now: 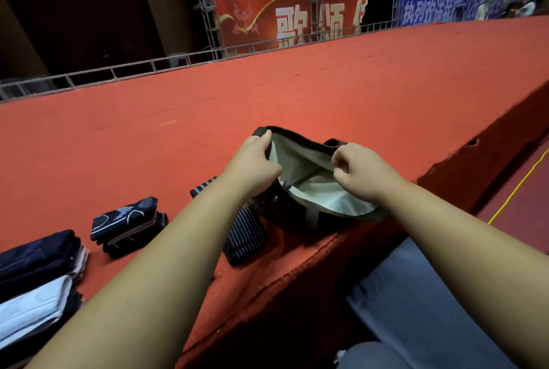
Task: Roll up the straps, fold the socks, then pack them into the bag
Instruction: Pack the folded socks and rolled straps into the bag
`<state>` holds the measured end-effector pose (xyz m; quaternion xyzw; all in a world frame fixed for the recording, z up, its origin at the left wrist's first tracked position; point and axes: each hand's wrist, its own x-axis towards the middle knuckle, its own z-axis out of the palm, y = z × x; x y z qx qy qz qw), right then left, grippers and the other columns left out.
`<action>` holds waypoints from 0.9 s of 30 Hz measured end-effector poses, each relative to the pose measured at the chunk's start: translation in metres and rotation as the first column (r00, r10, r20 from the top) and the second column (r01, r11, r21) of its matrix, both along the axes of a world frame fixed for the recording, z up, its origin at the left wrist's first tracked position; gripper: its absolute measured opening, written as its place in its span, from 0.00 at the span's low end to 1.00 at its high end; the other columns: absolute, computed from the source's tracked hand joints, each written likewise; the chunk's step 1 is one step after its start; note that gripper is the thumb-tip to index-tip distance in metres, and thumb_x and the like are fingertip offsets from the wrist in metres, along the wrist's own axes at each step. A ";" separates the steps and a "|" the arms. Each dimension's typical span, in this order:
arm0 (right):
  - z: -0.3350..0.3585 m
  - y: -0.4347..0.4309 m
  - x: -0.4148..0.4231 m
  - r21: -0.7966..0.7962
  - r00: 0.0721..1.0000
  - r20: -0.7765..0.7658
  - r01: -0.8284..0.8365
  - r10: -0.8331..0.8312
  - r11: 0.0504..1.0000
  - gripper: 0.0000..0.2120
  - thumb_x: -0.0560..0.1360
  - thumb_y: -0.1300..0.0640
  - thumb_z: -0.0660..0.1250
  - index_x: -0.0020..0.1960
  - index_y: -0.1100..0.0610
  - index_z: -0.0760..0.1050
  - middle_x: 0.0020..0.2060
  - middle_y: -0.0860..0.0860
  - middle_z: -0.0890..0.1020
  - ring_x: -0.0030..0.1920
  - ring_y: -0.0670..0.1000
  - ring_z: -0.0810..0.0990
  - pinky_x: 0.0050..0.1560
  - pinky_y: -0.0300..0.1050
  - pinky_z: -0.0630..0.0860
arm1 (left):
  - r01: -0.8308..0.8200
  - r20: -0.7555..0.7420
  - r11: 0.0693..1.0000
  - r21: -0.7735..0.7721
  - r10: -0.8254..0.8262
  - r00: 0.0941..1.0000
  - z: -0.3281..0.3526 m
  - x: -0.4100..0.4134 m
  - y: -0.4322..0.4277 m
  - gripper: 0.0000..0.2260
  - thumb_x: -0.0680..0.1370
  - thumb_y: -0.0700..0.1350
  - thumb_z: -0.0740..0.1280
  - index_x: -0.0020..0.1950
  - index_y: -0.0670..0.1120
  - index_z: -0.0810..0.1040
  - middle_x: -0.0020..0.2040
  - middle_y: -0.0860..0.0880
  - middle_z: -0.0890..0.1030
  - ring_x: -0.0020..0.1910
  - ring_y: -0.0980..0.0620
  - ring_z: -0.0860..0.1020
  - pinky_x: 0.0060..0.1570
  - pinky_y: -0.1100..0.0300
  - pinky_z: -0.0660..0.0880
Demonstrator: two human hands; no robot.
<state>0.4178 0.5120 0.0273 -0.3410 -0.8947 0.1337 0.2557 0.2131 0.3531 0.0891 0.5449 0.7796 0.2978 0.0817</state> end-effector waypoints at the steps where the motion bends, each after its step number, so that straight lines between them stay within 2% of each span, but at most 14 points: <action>1: -0.002 0.002 -0.003 -0.035 0.997 0.073 0.008 -0.006 0.999 0.14 0.77 0.56 0.65 0.61 0.54 0.80 0.58 0.51 0.81 0.61 0.58 0.80 0.62 0.55 0.77 | -0.013 -0.030 0.999 0.045 0.014 0.999 -0.003 -0.001 0.001 0.34 0.79 0.38 0.65 0.85 0.49 0.62 0.80 0.48 0.65 0.76 0.48 0.69 0.64 0.58 0.69; 4: -0.002 0.014 -0.007 -0.001 0.911 0.399 0.109 -0.099 0.994 0.23 0.80 0.45 0.61 0.74 0.43 0.74 0.71 0.48 0.78 0.74 0.60 0.71 0.79 0.66 0.60 | 0.013 -0.074 0.982 0.189 0.001 0.997 -0.014 0.000 0.004 0.21 0.81 0.35 0.62 0.71 0.51 0.81 0.69 0.50 0.72 0.67 0.49 0.74 0.61 0.62 0.68; 6: -0.001 0.024 -0.007 0.007 0.857 0.512 0.065 -0.060 0.998 0.20 0.80 0.44 0.59 0.71 0.33 0.75 0.68 0.42 0.80 0.80 0.60 0.62 0.81 0.69 0.43 | 0.016 -0.111 0.989 0.149 0.001 0.994 -0.019 0.002 0.007 0.18 0.79 0.32 0.64 0.51 0.54 0.87 0.63 0.51 0.71 0.58 0.48 0.74 0.50 0.60 0.70; 8: 0.000 0.033 -0.007 -0.046 0.859 0.512 -0.002 0.025 0.999 0.17 0.80 0.45 0.60 0.64 0.31 0.80 0.59 0.35 0.82 0.84 0.54 0.54 0.81 0.67 0.34 | -0.031 -0.141 0.999 0.039 0.036 0.989 -0.019 0.003 0.013 0.17 0.75 0.32 0.66 0.40 0.53 0.85 0.61 0.50 0.71 0.55 0.47 0.74 0.49 0.57 0.73; 10: 0.001 0.039 -0.010 -0.056 0.838 0.542 -0.034 0.059 0.998 0.16 0.80 0.43 0.62 0.64 0.32 0.80 0.54 0.33 0.81 0.85 0.52 0.52 0.80 0.68 0.30 | -0.049 -0.192 0.995 -0.090 0.031 0.981 -0.019 0.002 0.020 0.14 0.75 0.36 0.64 0.36 0.50 0.84 0.58 0.43 0.76 0.50 0.45 0.77 0.48 0.53 0.78; 12: 0.002 0.042 -0.017 -0.032 0.780 0.625 -0.020 0.036 0.999 0.20 0.79 0.38 0.62 0.71 0.33 0.75 0.58 0.35 0.81 0.84 0.55 0.54 0.78 0.73 0.31 | -0.045 -0.259 0.975 -0.216 -0.013 0.966 -0.022 0.001 0.026 0.09 0.73 0.38 0.64 0.33 0.47 0.79 0.55 0.36 0.76 0.40 0.45 0.77 0.37 0.55 0.74; 14: 0.002 0.046 -0.024 0.083 0.681 0.729 0.011 -0.068 0.996 0.36 0.73 0.27 0.65 0.78 0.37 0.65 0.68 0.44 0.77 0.82 0.60 0.57 0.76 0.80 0.35 | -0.078 -0.327 0.943 -0.324 -0.034 0.944 -0.024 0.001 0.029 0.02 0.72 0.40 0.67 0.40 0.45 0.76 0.57 0.40 0.69 0.39 0.44 0.76 0.35 0.53 0.75; 16: 0.008 0.051 -0.032 0.248 0.604 0.762 0.062 -0.235 0.967 0.54 0.65 0.22 0.69 0.83 0.43 0.57 0.77 0.53 0.68 0.81 0.63 0.57 0.74 0.82 0.38 | -0.109 -0.353 0.926 -0.361 -0.028 0.935 -0.023 -0.002 0.033 0.05 0.74 0.41 0.67 0.47 0.45 0.72 0.60 0.44 0.64 0.43 0.42 0.76 0.39 0.48 0.77; 17: 0.012 0.055 -0.037 0.322 0.610 0.736 0.068 -0.295 0.944 0.56 0.65 0.23 0.71 0.83 0.45 0.55 0.78 0.55 0.66 0.81 0.64 0.57 0.74 0.82 0.40 | -0.122 -0.348 0.923 -0.366 -0.014 0.937 -0.019 -0.003 0.036 0.06 0.74 0.41 0.65 0.48 0.46 0.70 0.62 0.44 0.63 0.45 0.41 0.74 0.40 0.47 0.75; 20: 0.018 0.069 -0.050 0.430 0.701 0.648 -0.015 -0.297 0.903 0.46 0.69 0.34 0.73 0.81 0.46 0.59 0.74 0.52 0.68 0.79 0.64 0.60 0.75 0.82 0.42 | -0.210 -0.342 0.870 -0.446 0.051 0.938 -0.008 -0.008 0.045 0.12 0.76 0.39 0.63 0.60 0.45 0.69 0.71 0.42 0.60 0.54 0.40 0.71 0.44 0.47 0.72; 22: 0.015 0.076 -0.057 0.431 0.743 0.630 -0.093 -0.226 0.897 0.33 0.73 0.43 0.70 0.76 0.45 0.67 0.69 0.49 0.72 0.77 0.62 0.62 0.76 0.82 0.41 | -0.325 -0.382 0.824 -0.464 0.144 0.913 -0.006 -0.008 0.050 0.16 0.78 0.40 0.63 0.66 0.45 0.70 0.72 0.40 0.60 0.57 0.39 0.68 0.50 0.47 0.71; 24: 0.005 0.075 -0.061 0.499 0.794 0.576 -0.153 -0.194 0.853 0.19 0.78 0.50 0.64 0.68 0.48 0.76 0.62 0.49 0.76 0.74 0.60 0.65 0.78 0.80 0.42 | -0.432 -0.540 0.827 -0.361 0.192 0.819 -0.012 -0.002 0.054 0.15 0.78 0.42 0.65 0.64 0.45 0.74 0.70 0.39 0.63 0.62 0.38 0.67 0.58 0.48 0.69; 25: -0.001 0.073 -0.062 0.542 0.821 0.541 -0.174 -0.183 0.822 0.15 0.78 0.53 0.62 0.63 0.49 0.79 0.59 0.49 0.77 0.72 0.60 0.67 0.78 0.78 0.44 | -0.427 -0.644 0.864 -0.265 0.171 0.746 -0.017 0.004 0.055 0.13 0.77 0.43 0.66 0.62 0.46 0.76 0.68 0.40 0.64 0.63 0.39 0.67 0.60 0.49 0.68; 27: -0.015 0.069 -0.065 0.583 0.850 0.506 -0.212 -0.146 0.784 0.13 0.77 0.54 0.62 0.56 0.50 0.83 0.56 0.48 0.79 0.71 0.58 0.69 0.79 0.76 0.43 | -0.227 -0.790 0.970 -0.086 0.072 0.609 -0.026 0.016 0.059 0.10 0.77 0.42 0.67 0.58 0.48 0.77 0.64 0.43 0.67 0.62 0.41 0.68 0.55 0.51 0.67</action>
